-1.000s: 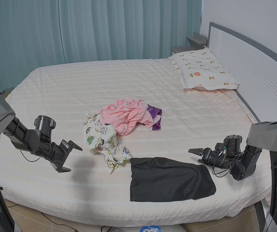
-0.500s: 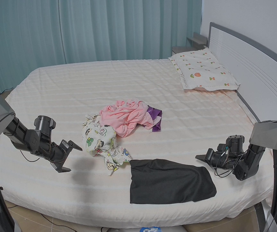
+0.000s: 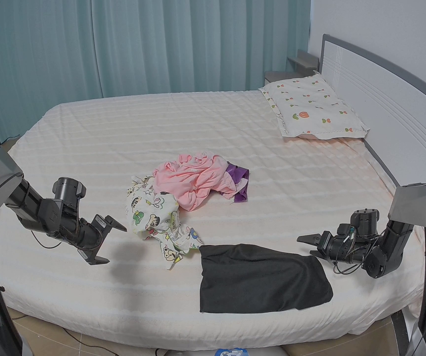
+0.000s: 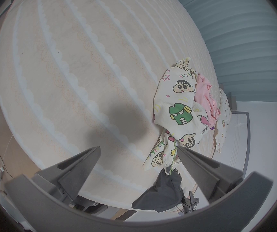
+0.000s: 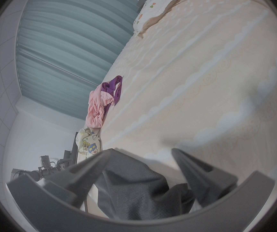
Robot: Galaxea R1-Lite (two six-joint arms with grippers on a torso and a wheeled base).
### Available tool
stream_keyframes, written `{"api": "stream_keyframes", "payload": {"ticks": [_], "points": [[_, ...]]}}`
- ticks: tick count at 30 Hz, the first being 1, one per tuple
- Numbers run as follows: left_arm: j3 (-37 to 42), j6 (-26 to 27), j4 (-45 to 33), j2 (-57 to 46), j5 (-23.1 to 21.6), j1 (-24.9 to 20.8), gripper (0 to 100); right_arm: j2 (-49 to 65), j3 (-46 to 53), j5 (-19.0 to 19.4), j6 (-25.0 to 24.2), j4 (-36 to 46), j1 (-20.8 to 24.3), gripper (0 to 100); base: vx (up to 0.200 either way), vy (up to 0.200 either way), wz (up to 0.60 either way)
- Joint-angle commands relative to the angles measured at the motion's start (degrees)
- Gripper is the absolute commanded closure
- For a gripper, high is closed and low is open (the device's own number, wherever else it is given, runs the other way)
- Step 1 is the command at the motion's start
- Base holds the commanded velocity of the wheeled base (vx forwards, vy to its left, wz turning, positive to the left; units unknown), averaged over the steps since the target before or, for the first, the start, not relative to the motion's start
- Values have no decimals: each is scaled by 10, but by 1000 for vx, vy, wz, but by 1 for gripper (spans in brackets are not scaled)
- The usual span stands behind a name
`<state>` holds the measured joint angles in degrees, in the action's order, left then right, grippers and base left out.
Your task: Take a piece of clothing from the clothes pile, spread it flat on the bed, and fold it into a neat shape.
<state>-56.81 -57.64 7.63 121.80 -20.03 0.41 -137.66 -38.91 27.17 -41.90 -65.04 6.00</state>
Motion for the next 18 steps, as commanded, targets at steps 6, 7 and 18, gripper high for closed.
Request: {"api": "stream_keyframes", "payload": {"ticks": [6, 7, 18], "points": [[-1, 0, 0, 1, 0, 0, 0, 8, 3, 3, -1, 4, 30, 100, 0, 0, 0], [-1, 0, 0, 1, 0, 0, 0, 5, -5, 3, -3, 4, 31, 100, 0, 0, 0], [-1, 0, 0, 1, 0, 0, 0, 18, 3, 2, -13, -5, 22, 100, 0, 0, 0]]}}
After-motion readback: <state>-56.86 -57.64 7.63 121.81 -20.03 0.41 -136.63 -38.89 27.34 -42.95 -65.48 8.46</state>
